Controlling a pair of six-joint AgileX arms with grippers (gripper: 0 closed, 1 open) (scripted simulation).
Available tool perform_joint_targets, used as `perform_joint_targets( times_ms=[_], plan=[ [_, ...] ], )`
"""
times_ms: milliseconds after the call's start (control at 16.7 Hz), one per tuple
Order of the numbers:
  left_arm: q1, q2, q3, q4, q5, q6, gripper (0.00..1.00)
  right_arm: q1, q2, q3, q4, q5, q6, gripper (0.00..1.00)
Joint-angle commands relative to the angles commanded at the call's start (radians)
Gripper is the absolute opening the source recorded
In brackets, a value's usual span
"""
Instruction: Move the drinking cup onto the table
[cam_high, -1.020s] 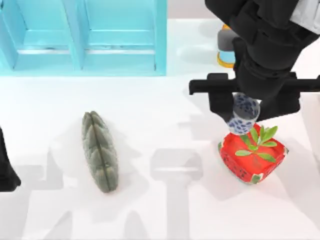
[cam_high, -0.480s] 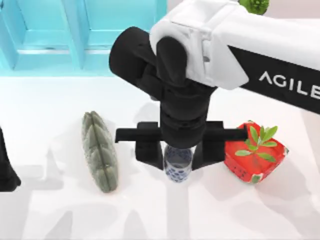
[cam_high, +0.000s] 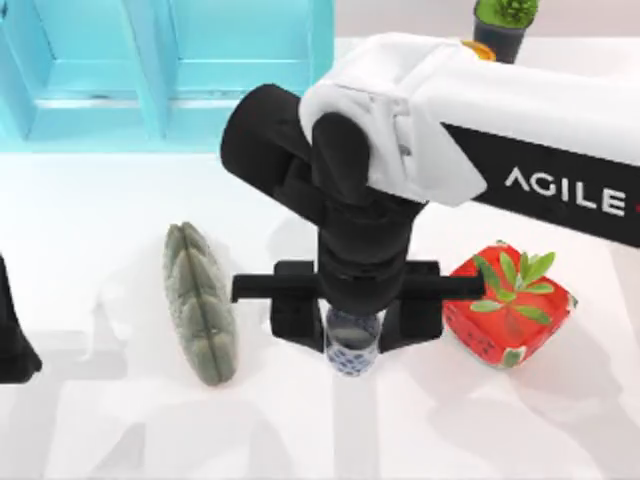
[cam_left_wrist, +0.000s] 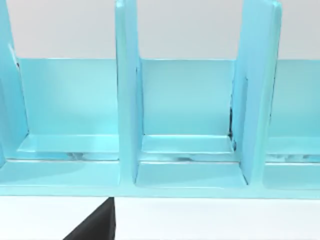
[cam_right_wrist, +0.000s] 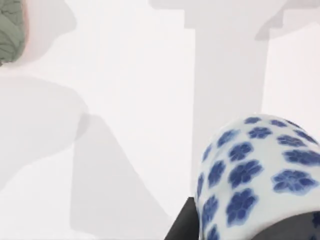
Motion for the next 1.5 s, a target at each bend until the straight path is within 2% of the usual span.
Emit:
perform_joint_targets(
  times_ms=[240,540,1320,1500],
  plan=[
    [0.0,0.0,0.0,0.0,0.0,0.0,1.0,0.003,0.019,-0.11,0.126,0.0,0.001,0.0],
    [0.0,0.0,0.0,0.0,0.0,0.0,1.0,0.003,0.022,-0.123,0.139,0.0,0.001,0.0],
    [0.0,0.0,0.0,0.0,0.0,0.0,1.0,0.003,0.022,-0.123,0.139,0.0,0.001,0.98],
    [0.0,0.0,0.0,0.0,0.0,0.0,1.0,0.003,0.022,-0.123,0.139,0.0,0.001,1.0]
  ],
)
